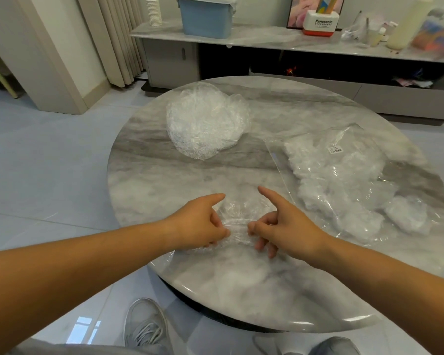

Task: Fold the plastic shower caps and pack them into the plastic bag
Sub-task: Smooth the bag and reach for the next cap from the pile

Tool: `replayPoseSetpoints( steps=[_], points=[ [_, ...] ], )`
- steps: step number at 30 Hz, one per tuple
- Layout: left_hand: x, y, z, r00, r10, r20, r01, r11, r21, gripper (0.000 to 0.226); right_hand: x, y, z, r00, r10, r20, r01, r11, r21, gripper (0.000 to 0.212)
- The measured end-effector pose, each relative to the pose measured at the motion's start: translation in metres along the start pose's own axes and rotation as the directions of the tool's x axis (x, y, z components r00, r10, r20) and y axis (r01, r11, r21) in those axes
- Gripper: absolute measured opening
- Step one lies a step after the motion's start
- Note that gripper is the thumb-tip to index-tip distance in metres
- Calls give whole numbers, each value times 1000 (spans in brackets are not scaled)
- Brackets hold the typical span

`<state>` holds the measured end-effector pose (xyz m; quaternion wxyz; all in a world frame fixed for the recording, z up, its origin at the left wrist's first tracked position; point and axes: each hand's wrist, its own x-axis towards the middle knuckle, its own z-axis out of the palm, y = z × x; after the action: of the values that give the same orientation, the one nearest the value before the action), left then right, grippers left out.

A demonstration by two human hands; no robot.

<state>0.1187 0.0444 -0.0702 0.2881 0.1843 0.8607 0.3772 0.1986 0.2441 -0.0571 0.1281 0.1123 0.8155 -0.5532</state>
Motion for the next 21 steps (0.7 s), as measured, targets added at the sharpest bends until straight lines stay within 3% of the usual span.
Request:
replayPoseSetpoints(
  steps=[2,4,6,8,10,11,13,15,18,21],
  points=[
    [0,0,-3,999,18,32,-19,1000,10,78,0,0,-3,997,67,27,-69,994,84,75],
    [0,1,-6,997,42,65,-41,999,-12,60,2,0,-6,994,102,28,-105,981,162,51],
    [-2,1,-8,995,66,79,-59,994,-88,43,3,1,-9,996,87,-1,-86,979,184,23],
    [-5,1,-10,994,84,72,-72,985,-157,31,2,4,-12,998,40,-37,-33,985,168,13],
    [-7,0,-14,994,97,55,-85,980,-180,27,0,8,-15,997,-50,-62,52,998,38,14],
    [-8,-1,-16,994,101,48,-90,979,-183,26,-2,11,-16,990,-122,-65,114,987,-112,14],
    [-9,-2,-19,994,102,44,-92,980,-179,24,-7,18,-19,959,-283,-4,251,859,-447,19],
    [-9,0,-19,996,85,34,-78,981,-177,21,-9,28,-21,923,-365,122,356,690,-630,37],
    [-9,3,-18,999,34,-11,-35,977,-210,14,-9,36,-19,896,-389,212,408,539,-736,49],
    [-5,1,-17,993,-1,-114,-13,993,-116,19,-10,38,-18,876,-423,232,435,483,-760,51]
  ],
)
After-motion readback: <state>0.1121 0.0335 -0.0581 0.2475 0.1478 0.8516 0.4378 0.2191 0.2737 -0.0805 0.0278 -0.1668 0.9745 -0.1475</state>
